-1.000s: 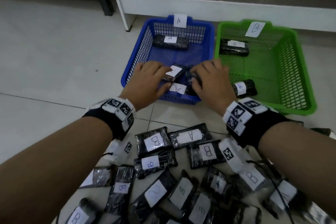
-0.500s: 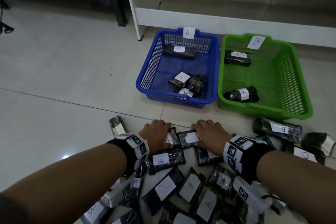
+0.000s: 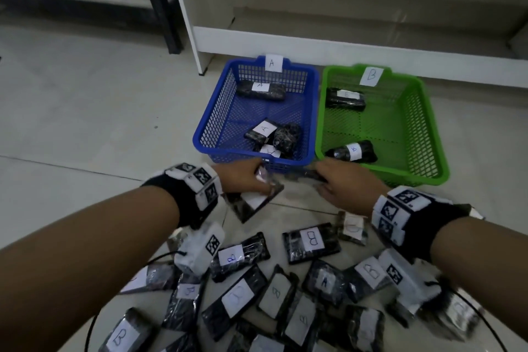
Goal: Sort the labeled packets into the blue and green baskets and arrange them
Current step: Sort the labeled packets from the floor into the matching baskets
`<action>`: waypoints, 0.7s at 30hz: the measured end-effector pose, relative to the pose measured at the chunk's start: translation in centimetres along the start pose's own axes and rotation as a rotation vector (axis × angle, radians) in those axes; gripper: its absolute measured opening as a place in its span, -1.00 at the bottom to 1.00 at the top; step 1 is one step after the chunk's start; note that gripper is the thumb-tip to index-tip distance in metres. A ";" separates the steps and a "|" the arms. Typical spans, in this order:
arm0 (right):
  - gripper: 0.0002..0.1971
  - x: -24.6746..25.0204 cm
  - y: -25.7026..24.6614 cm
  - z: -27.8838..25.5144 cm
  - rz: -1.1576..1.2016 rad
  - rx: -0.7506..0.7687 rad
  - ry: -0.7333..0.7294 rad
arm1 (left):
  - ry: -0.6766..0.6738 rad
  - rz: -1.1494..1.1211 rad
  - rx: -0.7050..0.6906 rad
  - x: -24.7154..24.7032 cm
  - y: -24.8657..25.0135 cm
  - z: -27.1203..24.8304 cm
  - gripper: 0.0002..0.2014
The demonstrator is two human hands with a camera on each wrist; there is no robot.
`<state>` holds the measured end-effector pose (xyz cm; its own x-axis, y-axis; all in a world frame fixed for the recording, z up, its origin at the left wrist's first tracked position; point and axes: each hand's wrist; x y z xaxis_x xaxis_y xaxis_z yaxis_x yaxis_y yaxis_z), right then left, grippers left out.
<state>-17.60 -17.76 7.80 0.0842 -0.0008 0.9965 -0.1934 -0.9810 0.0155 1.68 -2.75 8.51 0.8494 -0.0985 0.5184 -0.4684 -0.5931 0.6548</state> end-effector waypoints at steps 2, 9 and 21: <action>-0.79 1.4 2.4 -1.3 0.028 -0.159 0.061 | 0.081 -0.265 -0.033 0.6 2.3 0.7 -0.51; -0.68 2.8 11.1 -5.4 0.340 -0.776 0.242 | 0.432 -0.719 -0.154 -0.8 11.1 5.8 -0.74; -0.63 0.8 15.2 -9.8 0.587 -0.900 0.320 | 0.413 -0.350 -0.273 -8.8 15.5 14.2 -0.58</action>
<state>-30.04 -30.72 9.64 -0.4824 -0.2401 0.8424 -0.7677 -0.3472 -0.5386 -9.65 -22.47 6.26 0.8252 0.4165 0.3815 -0.2702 -0.3021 0.9142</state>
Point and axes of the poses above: each hand's wrist, its own z-axis towards the middle knuckle, its own x-axis out of the back of the hand, y = z × x, and after that the axes turned 9 degrees about -z, right-handed
